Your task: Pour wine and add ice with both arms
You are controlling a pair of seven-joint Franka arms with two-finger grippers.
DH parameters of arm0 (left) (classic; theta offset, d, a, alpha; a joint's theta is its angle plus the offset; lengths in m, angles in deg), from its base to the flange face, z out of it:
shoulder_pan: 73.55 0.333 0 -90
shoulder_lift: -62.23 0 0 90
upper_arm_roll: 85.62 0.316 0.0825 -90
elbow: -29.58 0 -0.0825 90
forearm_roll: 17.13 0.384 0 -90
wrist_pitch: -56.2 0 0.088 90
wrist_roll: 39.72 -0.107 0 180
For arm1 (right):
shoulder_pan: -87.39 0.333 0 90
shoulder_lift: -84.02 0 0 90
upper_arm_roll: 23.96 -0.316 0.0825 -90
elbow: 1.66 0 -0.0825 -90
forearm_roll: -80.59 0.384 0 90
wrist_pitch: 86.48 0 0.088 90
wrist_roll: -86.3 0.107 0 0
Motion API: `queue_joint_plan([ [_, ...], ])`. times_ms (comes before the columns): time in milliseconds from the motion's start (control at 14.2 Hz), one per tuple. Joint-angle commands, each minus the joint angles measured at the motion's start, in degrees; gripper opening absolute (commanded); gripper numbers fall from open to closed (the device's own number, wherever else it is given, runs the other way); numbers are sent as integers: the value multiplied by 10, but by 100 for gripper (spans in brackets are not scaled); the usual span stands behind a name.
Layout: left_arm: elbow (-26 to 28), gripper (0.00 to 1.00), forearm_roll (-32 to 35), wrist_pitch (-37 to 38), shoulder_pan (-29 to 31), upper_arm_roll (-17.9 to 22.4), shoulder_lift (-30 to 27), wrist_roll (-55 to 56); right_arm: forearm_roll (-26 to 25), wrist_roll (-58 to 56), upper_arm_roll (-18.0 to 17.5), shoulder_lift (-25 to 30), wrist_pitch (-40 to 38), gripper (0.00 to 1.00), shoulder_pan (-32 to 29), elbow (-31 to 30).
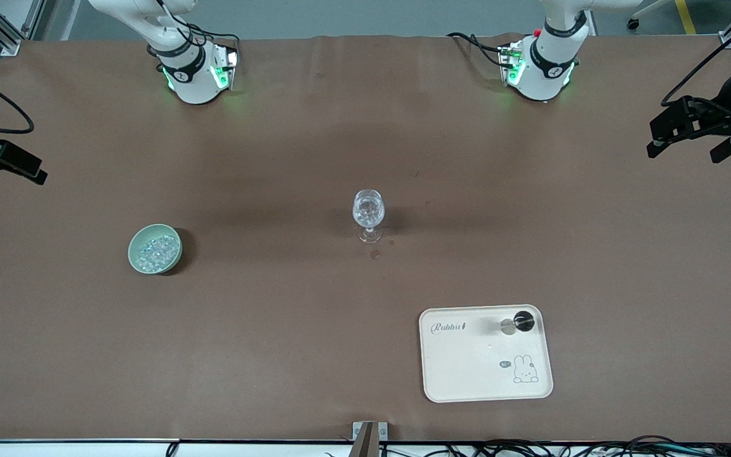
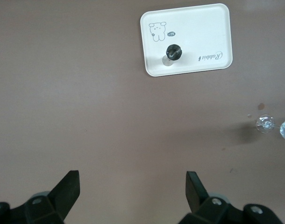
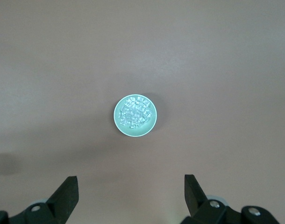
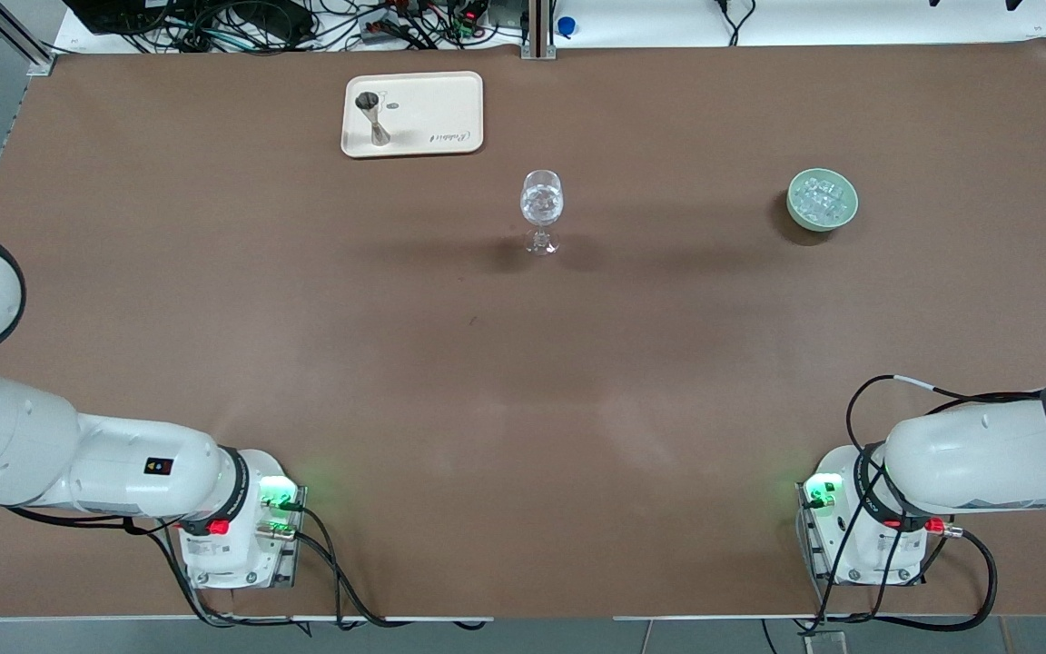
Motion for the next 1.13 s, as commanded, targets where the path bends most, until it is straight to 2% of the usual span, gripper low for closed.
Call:
queue_joint_plan([
  [0,1,100,36,4,-10,4,0,7,8,-6,0,11,-1,100,0,-10],
  [1057,2,100,7,1,-7,1,7,44,8,-6,-3,11,-8,100,0,-10],
])
